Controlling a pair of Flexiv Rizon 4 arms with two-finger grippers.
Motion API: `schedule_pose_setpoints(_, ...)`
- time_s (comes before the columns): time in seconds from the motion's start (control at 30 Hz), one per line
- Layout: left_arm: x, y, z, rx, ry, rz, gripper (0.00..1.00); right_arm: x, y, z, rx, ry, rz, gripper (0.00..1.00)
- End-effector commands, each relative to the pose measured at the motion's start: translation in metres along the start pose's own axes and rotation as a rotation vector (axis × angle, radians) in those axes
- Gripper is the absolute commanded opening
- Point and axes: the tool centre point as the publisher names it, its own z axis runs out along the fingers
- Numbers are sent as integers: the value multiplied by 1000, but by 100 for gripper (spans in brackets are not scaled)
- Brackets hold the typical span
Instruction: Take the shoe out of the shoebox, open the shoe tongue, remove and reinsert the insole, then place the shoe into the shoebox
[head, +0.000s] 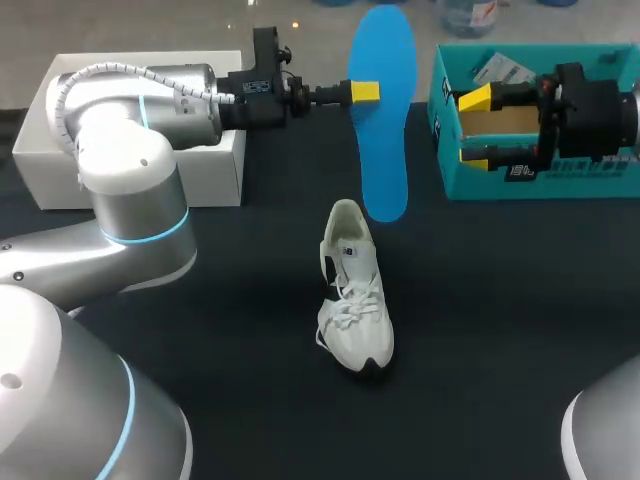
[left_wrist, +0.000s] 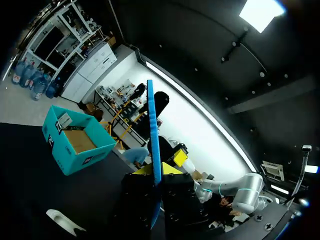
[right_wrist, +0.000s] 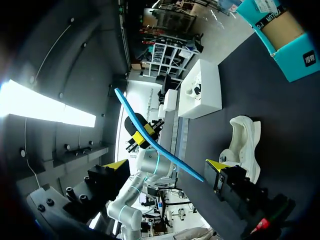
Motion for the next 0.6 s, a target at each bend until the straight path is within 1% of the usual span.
schedule_pose_setpoints(0.03,-1,4,-1,18,9,49,0,1,2,2,2,-3,1,100)
schedule_pose_setpoints(0.27,-1,4,-1,18,9,49,0,1,2,2,2,-3,1,100)
schedule_pose_setpoints(0.33,-3,3,0,0,-5,325,0,1,2,2,2,-3,1,100)
schedule_pose_setpoints(0.37,-3,2,0,3,14,466,0,1,2,2,2,-3,1,100)
schedule_pose_setpoints(0.4,-3,1,1,30,29,584,0,1,2,2,2,-3,1,100)
schedule_pose_setpoints(0.43,0,-1,2,46,54,586,0,1,2,2,2,-3,1,100)
schedule_pose_setpoints(0.47,2,-2,2,76,73,714,0,1,2,2,2,-3,1,100)
schedule_pose_setpoints(0.5,1,-3,3,78,94,830,0,1,2,2,2,-3,1,100)
schedule_pose_setpoints(0.53,1,-3,2,92,104,879,0,1,2,2,2,-3,1,100)
schedule_pose_setpoints(0.57,1,-4,3,123,118,972,0,1,2,2,2,-3,1,100)
schedule_pose_setpoints(0.6,0,-4,2,110,156,1073,0,1,2,2,2,-3,1,100)
